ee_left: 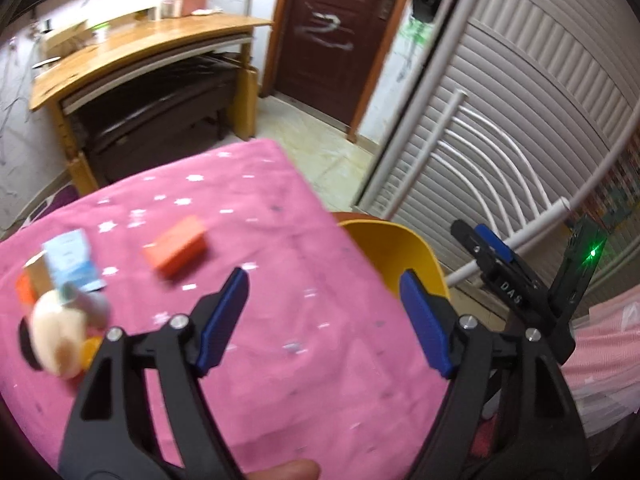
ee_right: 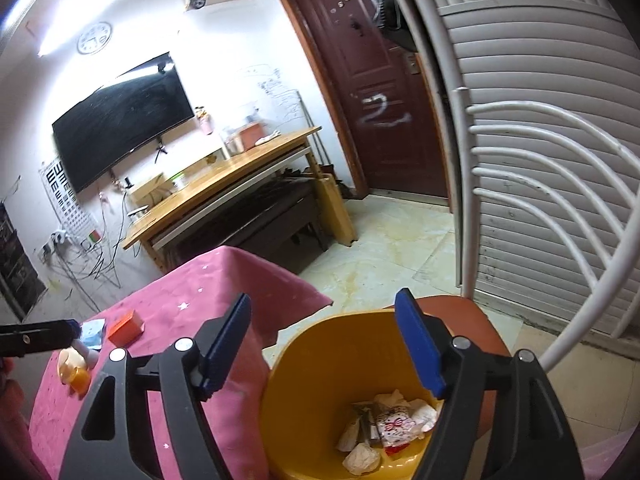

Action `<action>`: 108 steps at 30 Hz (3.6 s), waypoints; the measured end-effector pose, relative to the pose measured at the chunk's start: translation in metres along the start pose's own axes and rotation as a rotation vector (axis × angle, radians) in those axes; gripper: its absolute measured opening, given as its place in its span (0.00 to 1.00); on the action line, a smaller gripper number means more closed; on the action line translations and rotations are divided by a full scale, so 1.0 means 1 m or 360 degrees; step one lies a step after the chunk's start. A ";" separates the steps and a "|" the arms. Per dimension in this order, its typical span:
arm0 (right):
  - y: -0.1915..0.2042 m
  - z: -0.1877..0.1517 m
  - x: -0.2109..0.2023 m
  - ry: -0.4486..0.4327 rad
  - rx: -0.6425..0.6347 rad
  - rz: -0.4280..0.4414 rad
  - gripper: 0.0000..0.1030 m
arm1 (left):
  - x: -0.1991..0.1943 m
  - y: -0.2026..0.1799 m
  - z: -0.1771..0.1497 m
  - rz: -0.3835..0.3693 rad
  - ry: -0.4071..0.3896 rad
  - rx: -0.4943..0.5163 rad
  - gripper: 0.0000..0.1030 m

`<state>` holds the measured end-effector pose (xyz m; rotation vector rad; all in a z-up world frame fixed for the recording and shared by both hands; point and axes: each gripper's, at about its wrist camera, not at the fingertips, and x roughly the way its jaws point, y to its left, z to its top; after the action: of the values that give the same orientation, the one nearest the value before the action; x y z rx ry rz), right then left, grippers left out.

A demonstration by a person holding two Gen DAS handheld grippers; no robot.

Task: Collect trash
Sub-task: 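Move the left gripper back to the table and grasp the black pad, then grasp the small orange box with the right gripper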

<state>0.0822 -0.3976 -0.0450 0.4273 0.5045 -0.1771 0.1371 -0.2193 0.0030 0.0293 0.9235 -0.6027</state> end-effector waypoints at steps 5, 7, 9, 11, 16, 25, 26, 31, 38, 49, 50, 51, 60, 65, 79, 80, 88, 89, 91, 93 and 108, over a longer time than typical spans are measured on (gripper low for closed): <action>0.028 0.002 0.007 0.0051 -0.0061 0.0051 0.67 | -0.037 0.051 -0.008 0.0092 -0.0093 -0.0098 0.80; 0.044 0.004 0.010 0.0067 -0.0111 0.0065 0.67 | -0.051 0.075 -0.013 0.0139 -0.0118 -0.0147 0.80; 0.058 0.006 0.011 0.0093 -0.0177 0.0058 0.67 | -0.058 0.092 -0.018 0.0175 -0.0131 -0.0193 0.80; 0.073 0.009 0.011 0.0101 -0.0230 0.0051 0.68 | -0.063 0.109 -0.021 0.0197 -0.0132 -0.0240 0.80; 0.106 0.013 0.010 0.0125 -0.0328 0.0083 0.71 | -0.076 0.141 -0.029 0.0229 -0.0156 -0.0320 0.80; 0.159 0.016 0.020 0.0200 -0.0491 0.0200 0.76 | -0.084 0.195 -0.048 0.0376 -0.0096 -0.0416 0.80; 0.166 0.016 0.023 0.0213 -0.0512 0.0215 0.76 | -0.083 0.200 -0.051 0.0391 -0.0082 -0.0421 0.80; 0.193 0.011 0.035 0.0269 -0.0611 0.0262 0.78 | -0.075 0.223 -0.066 0.0464 0.0006 -0.0415 0.80; 0.216 0.007 0.051 0.0331 -0.0688 0.0299 0.78 | -0.058 0.223 -0.077 0.0414 0.0130 -0.0140 0.83; 0.218 0.003 0.066 0.0382 -0.0707 0.0296 0.78 | -0.054 0.232 -0.079 0.0410 0.0191 0.0055 0.81; 0.218 0.003 0.067 0.0386 -0.0706 0.0299 0.78 | -0.051 0.231 -0.078 0.0414 0.0196 0.0084 0.76; 0.219 0.003 0.069 0.0389 -0.0706 0.0301 0.78 | -0.047 0.231 -0.077 0.0409 0.0211 0.0117 0.76; 0.220 0.001 0.077 0.0416 -0.0714 0.0289 0.78 | -0.032 0.241 -0.068 0.0333 0.0212 0.0140 0.65; 0.221 0.000 0.084 0.0437 -0.0723 0.0289 0.78 | -0.038 0.237 -0.073 0.0362 0.0182 0.0146 0.42; 0.260 -0.022 0.128 0.0658 -0.0907 0.0391 0.79 | -0.087 0.232 -0.095 0.0476 0.0031 0.0056 0.38; 0.263 -0.024 0.130 0.0668 -0.0917 0.0400 0.79 | -0.089 0.233 -0.096 0.0477 0.0024 0.0045 0.38; 0.285 -0.042 0.141 0.0716 -0.1075 0.0344 0.67 | -0.097 0.228 -0.101 0.0441 -0.0013 -0.0022 0.38; 0.286 -0.044 0.141 0.0722 -0.1070 0.0349 0.63 | -0.097 0.226 -0.102 0.0438 -0.0015 -0.0026 0.38; 0.284 -0.042 0.140 0.0707 -0.1050 0.0350 0.48 | -0.098 0.224 -0.102 0.0438 -0.0023 -0.0032 0.38; 0.283 -0.042 0.140 0.0697 -0.1043 0.0339 0.48 | -0.100 0.221 -0.102 0.0445 -0.0036 -0.0035 0.38; 0.259 -0.008 0.077 0.0419 -0.0897 0.0403 0.48 | -0.125 0.191 -0.088 0.0520 -0.0174 -0.0018 0.38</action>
<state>0.2139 -0.1665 0.0010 -0.0424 0.7242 0.2672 0.1112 0.0239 -0.0002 0.1335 0.7945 -0.2927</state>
